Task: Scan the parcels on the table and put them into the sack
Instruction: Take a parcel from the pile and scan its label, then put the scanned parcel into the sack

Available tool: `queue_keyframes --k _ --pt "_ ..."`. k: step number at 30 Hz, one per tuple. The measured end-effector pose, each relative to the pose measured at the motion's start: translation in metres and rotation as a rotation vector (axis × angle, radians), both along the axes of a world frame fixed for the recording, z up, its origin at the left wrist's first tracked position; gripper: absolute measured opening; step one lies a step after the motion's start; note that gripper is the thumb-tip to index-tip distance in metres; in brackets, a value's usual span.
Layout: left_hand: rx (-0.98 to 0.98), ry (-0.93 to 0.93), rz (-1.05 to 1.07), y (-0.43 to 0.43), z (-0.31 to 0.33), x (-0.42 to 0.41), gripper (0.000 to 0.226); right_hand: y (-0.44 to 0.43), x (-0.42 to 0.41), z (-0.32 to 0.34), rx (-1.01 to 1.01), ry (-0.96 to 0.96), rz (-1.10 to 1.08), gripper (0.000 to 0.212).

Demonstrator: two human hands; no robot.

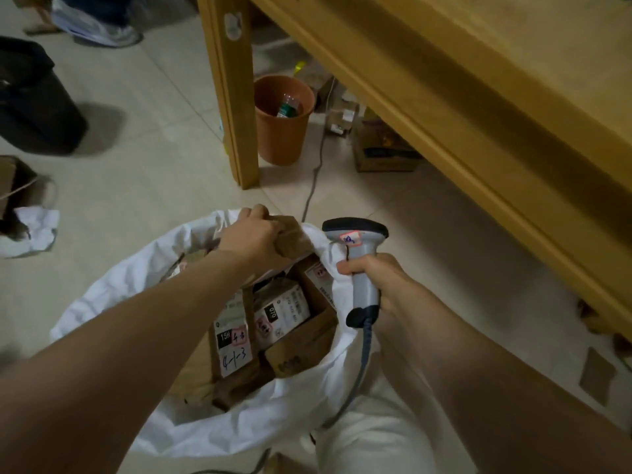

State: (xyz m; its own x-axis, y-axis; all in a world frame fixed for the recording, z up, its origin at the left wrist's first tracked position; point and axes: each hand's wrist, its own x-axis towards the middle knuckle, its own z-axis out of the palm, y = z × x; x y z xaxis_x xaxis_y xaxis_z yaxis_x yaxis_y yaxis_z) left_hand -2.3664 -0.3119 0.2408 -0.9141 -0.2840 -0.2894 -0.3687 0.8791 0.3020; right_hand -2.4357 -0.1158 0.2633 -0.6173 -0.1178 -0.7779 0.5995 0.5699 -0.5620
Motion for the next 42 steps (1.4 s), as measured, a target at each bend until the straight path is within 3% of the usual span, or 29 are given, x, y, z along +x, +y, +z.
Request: queue_keyframes --k 8,12,17,20,23,26,28,30,31,33,35,38,42 --pt "-0.015 -0.295 -0.068 -0.009 -0.02 -0.011 0.082 -0.004 -0.004 -0.015 0.05 -0.065 0.077 0.052" --pt "-0.017 -0.295 -0.039 -0.009 -0.029 -0.008 0.078 -0.01 -0.006 -0.012 -0.038 0.089 -0.055 0.049" --pt "-0.017 -0.223 0.052 0.006 -0.039 -0.018 0.077 0.001 0.01 0.009 -0.227 0.173 -0.102 0.024" --pt "0.126 -0.366 0.046 0.017 -0.049 -0.01 0.084 0.005 0.025 0.015 -0.189 0.174 -0.055 0.031" --pt "0.302 -0.38 0.098 0.02 -0.062 0.008 0.075 -0.003 0.032 0.02 -0.215 0.165 -0.067 0.029" --pt "0.412 -0.314 0.175 0.009 -0.063 0.029 0.085 -0.013 0.043 0.023 -0.213 0.153 0.025 0.021" --pt "0.488 -0.173 0.265 -0.001 -0.054 0.046 0.087 -0.014 0.05 0.023 -0.145 0.15 0.061 0.019" --pt "0.439 -0.001 0.472 -0.014 -0.044 0.07 0.071 -0.011 0.059 0.021 -0.062 0.144 0.035 0.019" --pt "0.354 0.049 0.582 -0.023 -0.041 0.085 0.059 -0.01 0.064 0.019 -0.016 0.134 0.008 0.028" --pt "0.193 0.001 0.735 -0.039 -0.041 0.117 0.051 -0.009 0.077 0.018 0.043 0.105 -0.042 0.046" --pt "0.093 -0.072 0.809 -0.051 -0.046 0.147 0.05 -0.008 0.089 0.015 0.074 0.089 -0.067 0.049" --pt "0.042 -0.101 0.918 -0.059 -0.058 0.175 0.044 -0.01 0.109 0.014 0.101 0.065 -0.08 0.047" --pt "0.113 -0.241 1.019 -0.075 -0.065 0.199 0.06 -0.015 0.129 0.009 0.146 0.036 -0.113 0.048"
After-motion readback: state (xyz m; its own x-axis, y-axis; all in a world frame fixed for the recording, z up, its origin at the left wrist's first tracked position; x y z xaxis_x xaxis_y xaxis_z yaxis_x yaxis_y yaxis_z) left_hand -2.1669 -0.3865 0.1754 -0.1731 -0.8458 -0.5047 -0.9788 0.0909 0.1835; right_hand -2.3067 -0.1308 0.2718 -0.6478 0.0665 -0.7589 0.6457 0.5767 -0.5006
